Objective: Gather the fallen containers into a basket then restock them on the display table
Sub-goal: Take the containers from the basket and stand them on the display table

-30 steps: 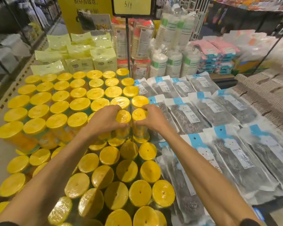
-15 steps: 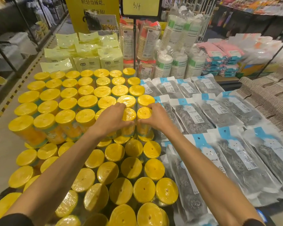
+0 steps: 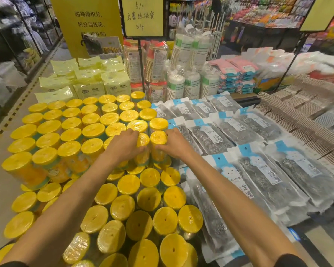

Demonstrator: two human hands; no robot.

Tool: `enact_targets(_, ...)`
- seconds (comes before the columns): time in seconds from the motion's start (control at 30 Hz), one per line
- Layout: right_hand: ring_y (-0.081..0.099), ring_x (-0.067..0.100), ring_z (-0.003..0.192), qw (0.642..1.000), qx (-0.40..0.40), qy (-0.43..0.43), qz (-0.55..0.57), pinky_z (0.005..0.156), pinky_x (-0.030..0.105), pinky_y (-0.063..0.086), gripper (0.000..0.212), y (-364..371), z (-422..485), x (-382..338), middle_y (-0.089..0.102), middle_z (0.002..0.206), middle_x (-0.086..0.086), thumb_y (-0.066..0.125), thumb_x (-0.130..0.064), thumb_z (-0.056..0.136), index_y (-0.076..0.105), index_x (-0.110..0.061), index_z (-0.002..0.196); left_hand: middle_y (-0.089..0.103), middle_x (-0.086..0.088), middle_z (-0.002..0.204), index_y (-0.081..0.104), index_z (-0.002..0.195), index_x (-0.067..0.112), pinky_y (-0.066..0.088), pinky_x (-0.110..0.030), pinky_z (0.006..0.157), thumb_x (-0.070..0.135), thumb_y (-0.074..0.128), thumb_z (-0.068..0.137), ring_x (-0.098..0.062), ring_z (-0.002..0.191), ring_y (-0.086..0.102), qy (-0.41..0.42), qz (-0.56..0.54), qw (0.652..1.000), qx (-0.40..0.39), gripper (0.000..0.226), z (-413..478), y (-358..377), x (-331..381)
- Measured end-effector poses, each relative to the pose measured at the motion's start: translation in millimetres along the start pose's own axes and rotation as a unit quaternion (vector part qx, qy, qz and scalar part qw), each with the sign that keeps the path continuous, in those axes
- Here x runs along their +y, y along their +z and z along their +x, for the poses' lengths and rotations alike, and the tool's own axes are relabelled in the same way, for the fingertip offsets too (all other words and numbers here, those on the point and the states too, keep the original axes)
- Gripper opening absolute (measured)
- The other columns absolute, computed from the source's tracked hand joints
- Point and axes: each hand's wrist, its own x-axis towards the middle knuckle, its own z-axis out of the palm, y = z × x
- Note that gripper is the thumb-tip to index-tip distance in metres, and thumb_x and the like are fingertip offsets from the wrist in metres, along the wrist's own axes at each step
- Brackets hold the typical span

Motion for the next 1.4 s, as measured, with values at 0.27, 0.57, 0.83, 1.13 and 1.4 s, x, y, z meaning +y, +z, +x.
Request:
enact_targets(0.27, 0.039, 0.036, 0.128, 0.985, -0.013, -0.065, -0.162, 0.099, 0.047, 0.042, 0.054, -25.0, -35.8, -23.1, 0.041, 0.137, 0.018, 0.060, -0.039, 0.090, 0.047, -0.007, 0.132, 0.051, -0.009, 0.135, 0.044, 0.141, 0.021, 0.046, -0.047, 0.092, 0.058, 0.054, 0.090, -0.032, 0.123, 0.049, -0.036, 0.050, 0.998, 0.016, 0.064, -47.5, -25.0, -4.3)
enact_targets(0.57, 0.039, 0.038, 0.129, 0.948, -0.081, -0.189, -0.241, 0.097, 0.048, 0.042, 0.059, -2.9, -76.1, -73.4, 0.044, 0.136, 0.017, 0.066, -0.045, 0.086, 0.050, -0.011, 0.131, 0.048, -0.010, 0.140, 0.043, 0.142, 0.020, 0.043, -0.044, 0.097, 0.053, 0.057, 0.091, -0.032, 0.129, 0.044, -0.132, 0.084, 0.987, -0.021, 0.062, -149.3, -34.2, -13.6)
enact_targets(0.83, 0.042, 0.036, 0.129, 0.906, -0.139, -0.319, -0.239, 0.096, 0.045, 0.043, 0.062, 44.8, -140.4, -110.0, 0.045, 0.138, 0.016, 0.065, -0.047, 0.087, 0.050, -0.013, 0.136, 0.055, -0.013, 0.134, 0.046, 0.140, 0.017, 0.048, -0.048, 0.093, 0.051, 0.062, 0.088, -0.035, 0.122, 0.051, -0.272, -0.033, 0.961, -0.021, 0.065, -286.8, -12.9, -28.3)
enact_targets(1.13, 0.039, 0.039, 0.129, 0.846, -0.197, -0.435, -0.237, 0.099, 0.049, 0.044, 0.066, 101.4, -221.9, -179.0, 0.042, 0.139, 0.018, 0.065, -0.048, 0.088, 0.045, -0.011, 0.139, 0.066, -0.009, 0.108, 0.064, 0.113, 0.014, 0.052, -0.044, 0.081, 0.058, 0.050, 0.083, -0.030, 0.099, 0.061, -0.410, -0.033, 0.911, 0.027, 0.056, -460.5, 0.2, -26.5)
enact_targets(1.4, 0.042, 0.038, 0.127, 0.788, -0.221, -0.521, -0.242, 0.099, 0.047, 0.045, 0.064, 152.1, -290.1, -283.7, 0.042, 0.138, 0.016, 0.065, -0.047, 0.088, 0.046, -0.013, 0.139, 0.057, -0.004, 0.133, 0.051, 0.135, 0.024, 0.046, -0.040, 0.093, 0.053, 0.053, 0.089, -0.026, 0.122, 0.051, -0.521, 0.041, 0.853, -0.009, 0.055, -572.4, -3.0, -59.3)
